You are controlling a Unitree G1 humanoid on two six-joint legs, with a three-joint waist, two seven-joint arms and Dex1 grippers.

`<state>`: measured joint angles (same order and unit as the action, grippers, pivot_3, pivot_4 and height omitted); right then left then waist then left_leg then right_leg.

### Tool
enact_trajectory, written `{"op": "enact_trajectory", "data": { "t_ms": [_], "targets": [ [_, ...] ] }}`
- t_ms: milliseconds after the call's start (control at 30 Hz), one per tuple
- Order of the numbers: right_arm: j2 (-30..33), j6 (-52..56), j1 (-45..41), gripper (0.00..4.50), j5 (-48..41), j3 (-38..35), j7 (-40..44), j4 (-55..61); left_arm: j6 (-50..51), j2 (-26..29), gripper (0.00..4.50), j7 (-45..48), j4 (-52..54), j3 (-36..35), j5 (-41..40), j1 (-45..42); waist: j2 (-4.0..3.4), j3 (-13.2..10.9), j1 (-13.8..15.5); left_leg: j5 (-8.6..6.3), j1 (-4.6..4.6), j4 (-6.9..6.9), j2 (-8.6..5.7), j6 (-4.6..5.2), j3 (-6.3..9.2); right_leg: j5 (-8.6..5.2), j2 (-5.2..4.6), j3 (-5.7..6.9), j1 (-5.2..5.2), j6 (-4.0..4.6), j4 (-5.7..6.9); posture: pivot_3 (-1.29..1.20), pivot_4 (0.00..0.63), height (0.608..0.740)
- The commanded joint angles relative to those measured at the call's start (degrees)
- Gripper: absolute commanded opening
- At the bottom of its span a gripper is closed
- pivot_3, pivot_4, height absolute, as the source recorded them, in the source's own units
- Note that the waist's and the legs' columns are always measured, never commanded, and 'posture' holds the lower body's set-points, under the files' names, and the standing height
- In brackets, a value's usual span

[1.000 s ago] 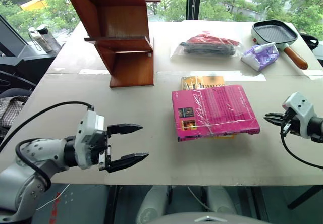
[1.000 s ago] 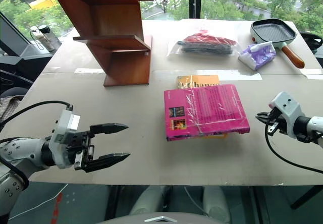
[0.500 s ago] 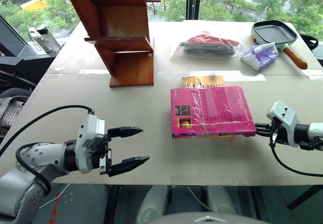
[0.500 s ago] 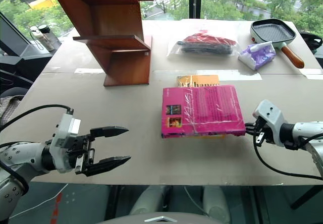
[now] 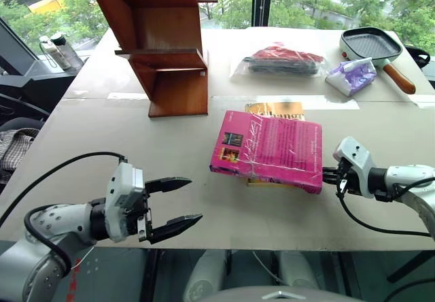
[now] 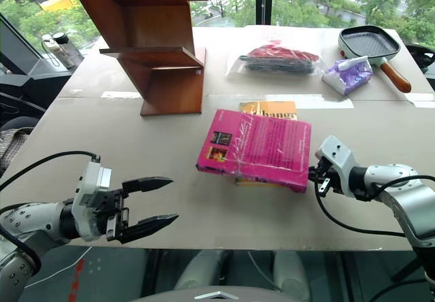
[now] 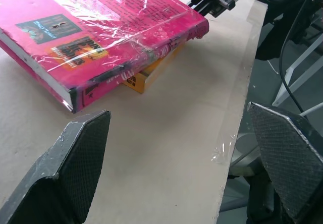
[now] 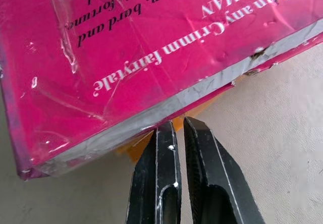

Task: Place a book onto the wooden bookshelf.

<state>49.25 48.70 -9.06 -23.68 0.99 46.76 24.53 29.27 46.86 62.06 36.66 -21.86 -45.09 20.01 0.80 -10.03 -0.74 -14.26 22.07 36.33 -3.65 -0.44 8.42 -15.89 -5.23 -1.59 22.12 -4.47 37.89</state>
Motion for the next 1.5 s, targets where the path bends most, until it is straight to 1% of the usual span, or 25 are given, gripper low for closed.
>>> {"op": "enact_trajectory", "data": {
  "t_ms": [33,300,400,567,800,933,1133,1200,1300,1333,1367,1400,1433,1467,1500],
  "targets": [
    [1.09,1.47,-1.8,0.12,-0.88,-0.91,-0.17,3.44,-1.36,-0.48,4.5,-0.23,1.58,0.05,0.08,0.48,0.0,0.0,-0.02,0.0,0.0,0.0,0.0,0.0,0.0,0.0,0.0,0.0,0.01,0.0,0.0,0.0,0.15,0.74],
    [7.85,3.74,-0.52,0.12,-5.16,-5.37,5.22,5.03,-2.45,-0.78,4.5,0.79,0.36,0.25,1.05,0.99,-0.01,-0.01,0.12,0.0,0.06,0.0,0.0,0.01,0.02,0.0,0.0,0.04,0.03,0.0,-0.03,0.0,0.15,0.74],
    [8.83,3.06,-0.37,0.12,-5.42,-6.22,5.65,4.02,-2.7,-0.81,4.5,0.82,0.1,0.56,1.32,0.76,-0.01,-0.01,0.13,-0.01,0.06,0.0,0.0,0.01,0.01,0.0,0.0,0.03,0.03,0.0,-0.03,0.0,0.15,0.74],
    [7.08,2.61,-1.0,0.12,-6.86,-6.26,5.35,3.5,-2.96,-0.65,4.5,0.66,0.18,0.95,1.27,0.64,0.0,-0.01,0.0,-0.01,0.06,0.0,0.0,0.01,0.0,0.0,0.0,0.03,0.03,0.0,-0.02,0.0,0.15,0.74],
    [2.1,1.22,-2.25,0.12,-6.07,-2.66,3.08,1.26,-3.09,-0.67,4.5,0.23,0.02,1.45,1.39,0.26,0.0,-0.02,0.03,-0.01,0.06,0.0,0.0,0.01,0.01,0.0,0.0,0.03,0.03,0.0,-0.02,0.0,0.15,0.74],
    [-1.03,2.4,-4.7,0.12,-5.93,-1.23,0.72,1.09,-3.06,-0.8,4.5,-0.04,0.25,1.09,1.45,0.89,-0.01,-0.02,-0.07,-0.01,0.05,0.0,0.01,0.01,0.0,0.0,0.01,0.02,0.04,0.0,-0.01,0.0,0.15,0.74],
    [-3.37,4.53,-8.83,0.12,-6.57,0.92,-0.86,1.8,-2.44,-1.2,4.5,-1.28,0.76,1.05,1.19,1.24,0.0,-0.02,0.03,-0.01,0.06,0.0,0.01,0.01,0.03,0.0,0.01,0.03,0.04,0.0,-0.02,0.0,0.15,0.74],
    [-3.65,2.5,-9.31,0.12,-5.04,1.6,-1.15,1.42,-1.39,-2.37,4.5,-3.56,1.05,1.75,0.54,1.11,0.0,-0.02,0.05,-0.01,0.07,0.0,0.01,0.01,0.04,0.0,0.01,0.04,0.04,0.0,-0.02,0.0,0.15,0.74],
    [-2.83,-2.21,-7.28,0.12,-2.76,1.12,-0.75,1.27,0.83,-4.59,4.5,-7.85,1.03,2.42,-0.9,0.77,0.03,-0.03,0.09,-0.01,0.06,0.0,0.0,0.01,0.03,0.0,-0.01,0.03,0.04,0.0,-0.04,0.0,0.15,0.74],
    [-1.93,-8.2,-5.27,0.12,-0.39,0.82,0.68,0.91,1.71,-5.54,4.5,-9.09,1.09,2.56,-1.96,0.74,0.04,-0.04,0.12,-0.01,0.07,0.0,0.0,0.01,0.04,0.0,-0.01,0.04,0.04,0.0,-0.03,0.0,0.15,0.74],
    [-2.52,-11.87,-3.33,0.12,-0.79,-1.51,1.97,0.22,2.68,-6.76,4.5,-10.73,1.15,2.7,-3.4,0.67,0.04,-0.04,0.23,-0.01,0.08,0.0,0.0,0.01,0.07,0.0,0.0,0.06,0.04,-0.01,-0.03,0.0,0.15,0.74],
    [-3.8,-13.49,-1.54,0.5,-2.61,-4.76,2.5,-0.26,3.52,-7.74,4.5,-12.06,1.18,2.89,-4.54,0.75,0.05,-0.04,0.44,-0.01,0.08,0.0,-0.02,0.01,0.08,0.0,-0.01,0.07,0.04,-0.01,-0.03,0.0,0.15,0.74],
    [-4.17,-16.31,1.43,0.66,-4.73,-8.08,5.12,-0.17,4.41,-8.69,4.5,-13.24,1.23,3.14,-5.77,1.0,0.07,-0.04,0.41,-0.01,0.09,0.0,-0.02,0.02,0.11,0.0,-0.02,0.09,0.03,-0.01,-0.04,0.0,0.15,0.74],
    [-3.33,-17.37,4.4,0.96,-5.54,-10.26,7.12,-0.08,5.23,-9.55,4.5,-14.36,1.24,3.34,-6.78,1.18,0.06,-0.04,0.56,-0.02,0.1,0.0,-0.02,0.02,0.1,0.0,-0.02,0.08,0.03,-0.01,-0.03,0.0,0.15,0.74],
    [-2.28,-19.48,7.22,1.53,-5.24,-11.76,9.14,0.02,5.99,-10.35,4.5,-15.51,1.15,3.54,-7.66,1.29,0.06,-0.03,0.59,-0.03,0.12,0.0,-0.04,0.03,0.11,0.01,-0.03,0.08,0.04,-0.02,-0.04,0.0,0.15,0.74]
  ]
}}
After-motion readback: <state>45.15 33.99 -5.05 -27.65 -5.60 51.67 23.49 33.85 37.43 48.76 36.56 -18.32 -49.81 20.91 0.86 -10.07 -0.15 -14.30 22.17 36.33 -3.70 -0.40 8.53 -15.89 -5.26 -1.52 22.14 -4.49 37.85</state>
